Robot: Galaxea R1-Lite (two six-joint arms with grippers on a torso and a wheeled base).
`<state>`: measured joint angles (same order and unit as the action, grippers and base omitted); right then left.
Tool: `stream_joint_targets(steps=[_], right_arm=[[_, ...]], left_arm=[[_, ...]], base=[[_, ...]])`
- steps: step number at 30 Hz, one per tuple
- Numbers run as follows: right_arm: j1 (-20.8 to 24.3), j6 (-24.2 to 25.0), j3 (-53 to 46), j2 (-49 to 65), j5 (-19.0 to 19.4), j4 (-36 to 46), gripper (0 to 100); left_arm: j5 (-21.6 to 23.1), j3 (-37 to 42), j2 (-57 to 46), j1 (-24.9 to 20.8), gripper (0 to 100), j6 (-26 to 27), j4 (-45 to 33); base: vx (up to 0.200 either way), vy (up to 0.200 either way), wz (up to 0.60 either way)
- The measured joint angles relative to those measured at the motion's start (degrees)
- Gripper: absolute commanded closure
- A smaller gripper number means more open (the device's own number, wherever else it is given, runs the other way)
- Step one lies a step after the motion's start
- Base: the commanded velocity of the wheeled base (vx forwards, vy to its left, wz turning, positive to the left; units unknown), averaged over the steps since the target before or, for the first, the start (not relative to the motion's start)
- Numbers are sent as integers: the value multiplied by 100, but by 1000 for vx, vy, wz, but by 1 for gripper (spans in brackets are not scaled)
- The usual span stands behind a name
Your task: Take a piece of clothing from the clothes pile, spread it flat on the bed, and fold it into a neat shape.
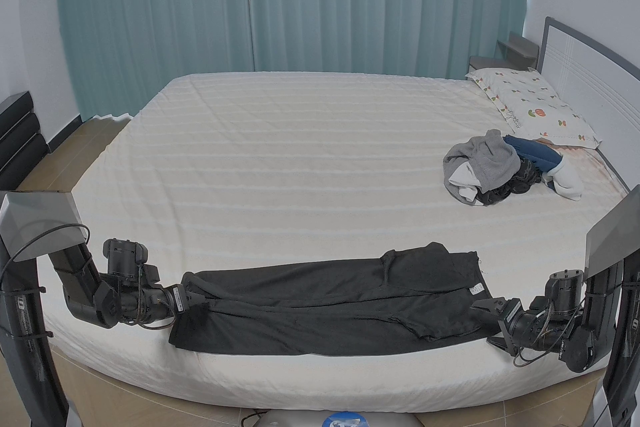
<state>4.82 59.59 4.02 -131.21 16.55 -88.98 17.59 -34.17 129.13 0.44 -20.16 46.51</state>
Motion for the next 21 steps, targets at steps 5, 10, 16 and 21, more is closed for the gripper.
stream_joint_targets(steps=[5, 10, 16, 21], right_arm=[[0, 0, 0, 0, -2, 0, 0], [0, 0, 2, 0, 0, 0, 0], [0, -2, 2, 0, 2, 0, 0], [0, -37, 2, -2, -2, 0, 0]], left_arm=[[345, 143, -238, 13, 0, -20, -17], [358, 118, -397, 13, 0, -235, 2], [213, -116, -345, -6, 0, -435, 23], [-99, -393, -129, -110, 0, -472, 13]], base=[[0, 0, 0], [0, 0, 0], [0, 0, 0], [0, 0, 0]])
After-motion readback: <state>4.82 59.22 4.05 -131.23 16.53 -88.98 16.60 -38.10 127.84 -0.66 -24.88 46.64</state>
